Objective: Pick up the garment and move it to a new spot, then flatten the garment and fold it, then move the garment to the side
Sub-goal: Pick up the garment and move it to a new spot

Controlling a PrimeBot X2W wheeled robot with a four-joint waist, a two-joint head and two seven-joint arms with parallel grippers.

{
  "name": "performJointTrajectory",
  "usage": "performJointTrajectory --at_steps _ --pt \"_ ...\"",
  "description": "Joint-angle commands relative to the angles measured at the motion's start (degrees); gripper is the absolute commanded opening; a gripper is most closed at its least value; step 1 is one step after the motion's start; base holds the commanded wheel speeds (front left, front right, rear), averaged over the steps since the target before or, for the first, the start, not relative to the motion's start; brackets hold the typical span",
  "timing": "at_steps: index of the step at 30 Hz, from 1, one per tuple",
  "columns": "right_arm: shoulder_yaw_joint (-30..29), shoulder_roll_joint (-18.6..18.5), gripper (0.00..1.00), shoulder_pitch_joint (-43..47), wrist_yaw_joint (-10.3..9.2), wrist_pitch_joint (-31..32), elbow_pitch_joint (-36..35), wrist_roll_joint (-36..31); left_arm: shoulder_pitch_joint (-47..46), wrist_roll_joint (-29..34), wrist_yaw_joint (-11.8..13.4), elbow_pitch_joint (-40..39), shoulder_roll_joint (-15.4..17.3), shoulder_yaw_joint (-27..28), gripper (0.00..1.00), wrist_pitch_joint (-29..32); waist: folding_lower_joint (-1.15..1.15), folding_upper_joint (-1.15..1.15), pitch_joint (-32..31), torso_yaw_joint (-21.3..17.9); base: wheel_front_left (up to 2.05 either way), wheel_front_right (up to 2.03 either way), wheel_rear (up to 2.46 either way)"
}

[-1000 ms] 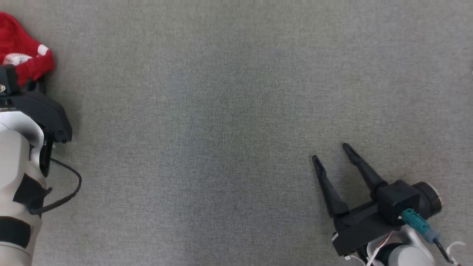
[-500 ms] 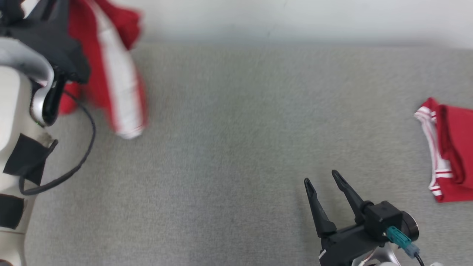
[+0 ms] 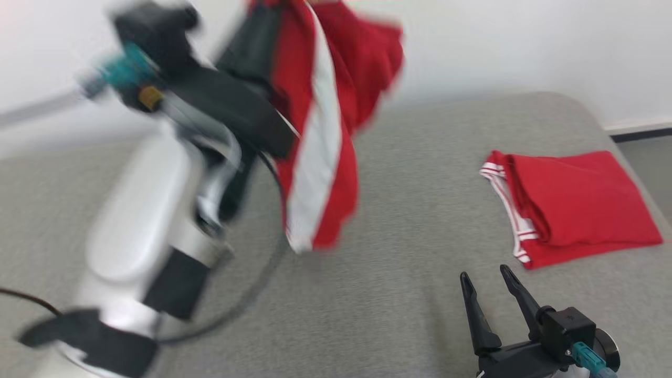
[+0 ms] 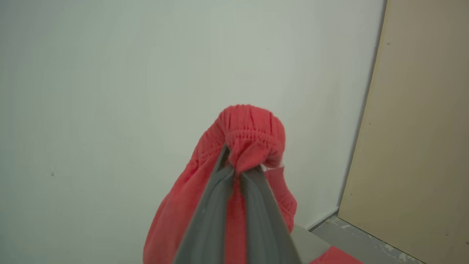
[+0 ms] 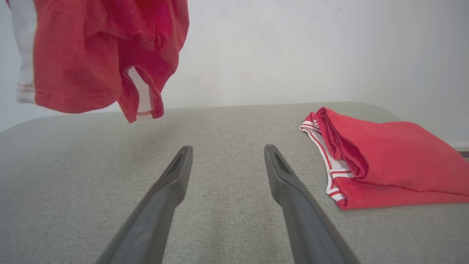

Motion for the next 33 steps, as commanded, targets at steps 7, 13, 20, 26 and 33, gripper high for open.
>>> performJointTrajectory --at_steps 7,13,20,26,33 --pt "0.63 0.46 1.00 0.13 -0.13 0.38 -1.26 -0.62 11.47 0.19 1.70 3.67 -4.13 -4.31 0.00 -5.11 0.01 0.01 0.87 -2.97 0.00 0.00 0.00" --pt "2.21 0.45 1.00 -0.85 -0.13 0.91 -0.81 -0.46 17.99 2.19 3.02 13.15 -5.43 -8.94 0.00 -9.21 0.01 0.01 1.48 -1.05 0.00 0.00 0.00" --pt "2.19 -0.12 1.00 -0.86 -0.13 1.80 -0.92 -0.72 22.34 0.75 2.00 22.99 -6.49 -12.92 1.00 -10.01 0.01 0.01 -0.21 0.80 0.00 0.00 0.00" --pt "0.37 -0.86 1.00 0.75 -0.13 1.72 -1.69 -1.16 25.95 0.41 4.30 20.15 -5.60 -9.98 1.00 -14.48 0.01 0.01 -2.16 2.93 0.00 0.00 0.00" --pt "-2.22 -1.12 1.00 3.15 -0.13 0.07 -2.01 -2.03 39.58 8.64 10.10 -0.68 -0.76 2.24 1.00 -15.26 0.01 0.01 -4.29 6.17 0.00 0.00 0.00"
